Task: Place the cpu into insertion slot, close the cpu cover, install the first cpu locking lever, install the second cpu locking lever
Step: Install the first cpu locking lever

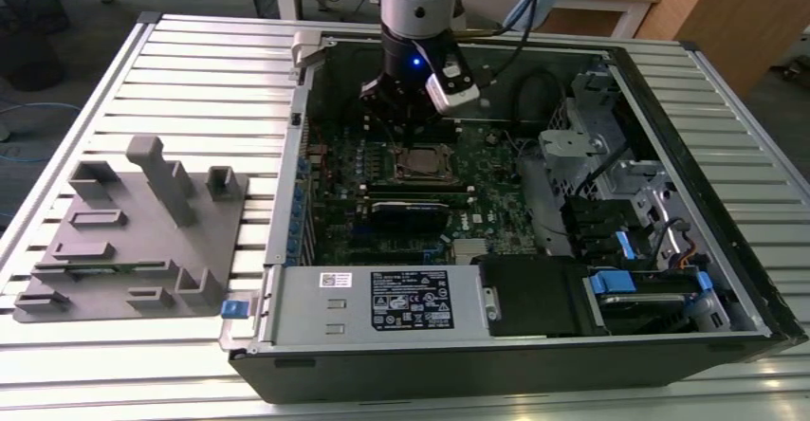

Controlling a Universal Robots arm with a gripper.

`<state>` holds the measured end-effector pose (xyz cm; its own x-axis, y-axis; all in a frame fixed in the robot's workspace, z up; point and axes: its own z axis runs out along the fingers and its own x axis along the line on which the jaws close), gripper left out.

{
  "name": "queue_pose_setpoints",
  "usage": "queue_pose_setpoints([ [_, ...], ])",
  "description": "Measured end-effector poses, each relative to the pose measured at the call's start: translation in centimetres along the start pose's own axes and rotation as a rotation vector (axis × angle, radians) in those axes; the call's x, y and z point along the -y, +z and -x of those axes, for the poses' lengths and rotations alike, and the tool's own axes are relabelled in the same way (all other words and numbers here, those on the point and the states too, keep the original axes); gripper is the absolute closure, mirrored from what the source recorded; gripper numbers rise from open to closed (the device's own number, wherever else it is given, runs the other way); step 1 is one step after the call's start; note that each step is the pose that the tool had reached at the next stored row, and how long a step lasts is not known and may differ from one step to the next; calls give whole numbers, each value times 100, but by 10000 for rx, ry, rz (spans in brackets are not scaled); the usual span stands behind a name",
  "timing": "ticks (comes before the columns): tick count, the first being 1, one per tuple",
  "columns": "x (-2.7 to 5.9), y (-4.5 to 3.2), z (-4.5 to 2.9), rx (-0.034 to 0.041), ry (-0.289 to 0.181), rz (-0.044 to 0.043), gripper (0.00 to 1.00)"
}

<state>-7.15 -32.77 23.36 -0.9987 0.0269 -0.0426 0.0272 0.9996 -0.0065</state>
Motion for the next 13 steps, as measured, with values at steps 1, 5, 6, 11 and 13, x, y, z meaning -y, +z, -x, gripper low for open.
queue_pose_setpoints([
  [1,1,-3,0,-1,0,-2,89],
  [5,0,-39,1,0,1,-1,89],
  [6,0,-40,2,2,1,2,89],
  [11,0,-50,-3,1,1,0,89],
  [13,1,-51,-8,1,2,0,89],
])
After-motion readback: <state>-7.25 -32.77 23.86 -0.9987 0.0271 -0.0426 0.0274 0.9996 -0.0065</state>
